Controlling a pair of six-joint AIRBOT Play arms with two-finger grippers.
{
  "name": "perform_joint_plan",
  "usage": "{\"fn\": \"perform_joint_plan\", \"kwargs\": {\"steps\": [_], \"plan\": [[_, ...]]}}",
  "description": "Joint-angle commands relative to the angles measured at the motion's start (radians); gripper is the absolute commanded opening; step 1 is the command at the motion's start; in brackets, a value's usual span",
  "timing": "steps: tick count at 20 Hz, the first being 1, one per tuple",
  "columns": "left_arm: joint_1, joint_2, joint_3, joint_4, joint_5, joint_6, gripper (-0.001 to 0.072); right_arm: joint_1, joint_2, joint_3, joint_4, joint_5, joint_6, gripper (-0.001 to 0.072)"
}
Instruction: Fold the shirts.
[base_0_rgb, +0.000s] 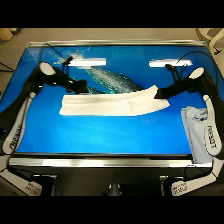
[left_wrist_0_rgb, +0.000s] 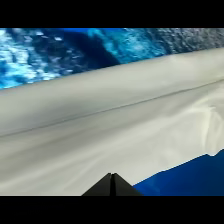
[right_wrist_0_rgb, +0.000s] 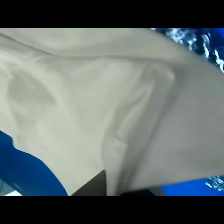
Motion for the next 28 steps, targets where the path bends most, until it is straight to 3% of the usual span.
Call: {"fn": "perform_joint_plan", "kwargs": {"steps": [1,7,12,15,17,20,23,25,28], "plan": [[-0.186,-0.107,0.0,-0.209,0.175,0.0,0.0027,0.0,0.174,0.001,0.032,0.12,0.019,0.0017],[-0.415,-0.257,0.001,-0.521,0.281,0.0,0.0027,0.0,0.421,0.001,0.032,0.296,0.071,0.0018],[-0.516,-0.298,0.001,-0.668,0.377,0.0,0.0026,0.0,0.512,0.001,0.032,0.315,0.117,0.0018],[-0.449,-0.256,0.001,-0.633,0.346,0.07,0.0024,0.0,0.494,-0.002,0.023,0.273,0.117,0.0018],[-0.367,-0.173,0.001,-0.496,0.313,0.072,0.0024,0.018,0.452,-0.002,0.024,0.22,0.117,0.0018],[-0.214,-0.004,0.001,-0.283,0.253,0.071,0.0025,0.141,0.339,-0.002,0.032,0.118,0.117,0.0018],[-0.05,0.182,0.001,-0.193,0.214,0.072,0.0025,0.315,0.189,-0.001,0.076,-0.029,0.116,0.0018],[0.04,0.292,0.0,-0.191,0.195,0.074,0.0025,0.421,0.074,-0.001,0.15,-0.158,0.113,0.0018],[0.115,0.423,0.0,-0.179,0.171,0.09,0.0026,0.534,-0.097,-0.001,0.407,-0.286,0.084,0.0024]]}}
